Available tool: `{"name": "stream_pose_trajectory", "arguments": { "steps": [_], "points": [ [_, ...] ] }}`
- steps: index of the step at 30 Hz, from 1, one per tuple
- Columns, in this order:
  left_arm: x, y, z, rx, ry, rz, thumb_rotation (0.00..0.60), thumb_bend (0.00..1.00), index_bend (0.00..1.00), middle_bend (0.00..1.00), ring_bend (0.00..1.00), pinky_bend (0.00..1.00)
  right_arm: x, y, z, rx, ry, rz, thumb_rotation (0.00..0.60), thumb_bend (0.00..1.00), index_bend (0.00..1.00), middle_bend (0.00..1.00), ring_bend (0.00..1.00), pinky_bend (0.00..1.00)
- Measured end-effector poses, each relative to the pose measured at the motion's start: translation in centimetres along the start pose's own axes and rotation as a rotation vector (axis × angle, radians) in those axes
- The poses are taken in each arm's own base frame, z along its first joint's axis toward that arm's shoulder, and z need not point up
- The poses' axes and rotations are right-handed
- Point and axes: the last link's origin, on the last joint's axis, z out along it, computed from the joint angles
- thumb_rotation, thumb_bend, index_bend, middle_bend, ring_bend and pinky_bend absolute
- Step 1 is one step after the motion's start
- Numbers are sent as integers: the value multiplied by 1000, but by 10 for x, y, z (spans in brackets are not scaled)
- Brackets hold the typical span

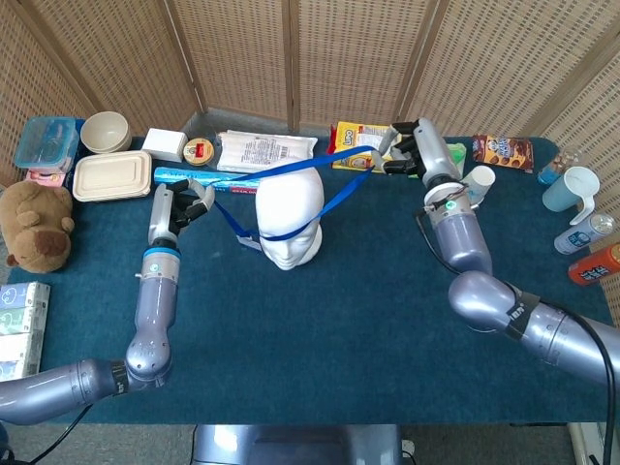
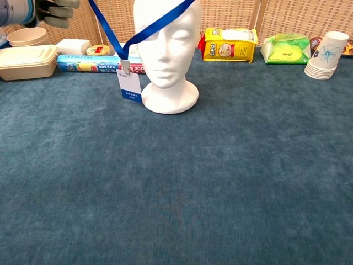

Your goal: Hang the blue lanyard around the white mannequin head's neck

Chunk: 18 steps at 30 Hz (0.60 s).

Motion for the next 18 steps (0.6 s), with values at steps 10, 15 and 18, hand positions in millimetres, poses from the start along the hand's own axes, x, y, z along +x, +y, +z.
{"name": "stream_pose_trajectory", "arguments": {
  "steps": [10,15,18],
  "points": [
    [-15,10,7,28,-25,-22,480,385,686,1000,1000,1000,-7,-1,11,-2,15,-63,600,451,696,977,1000,1000],
    [-19,13,8,36,-24,-27,478,384,686,1000,1000,1000,-8,-3,15,-2,27,-85,600,449,696,974,1000,1000],
    [-21,13,9,41,-27,-30,478,378,686,1000,1000,1000,-10,-3,18,-4,30,-97,600,439,683,934,1000,1000]
  ]
}}
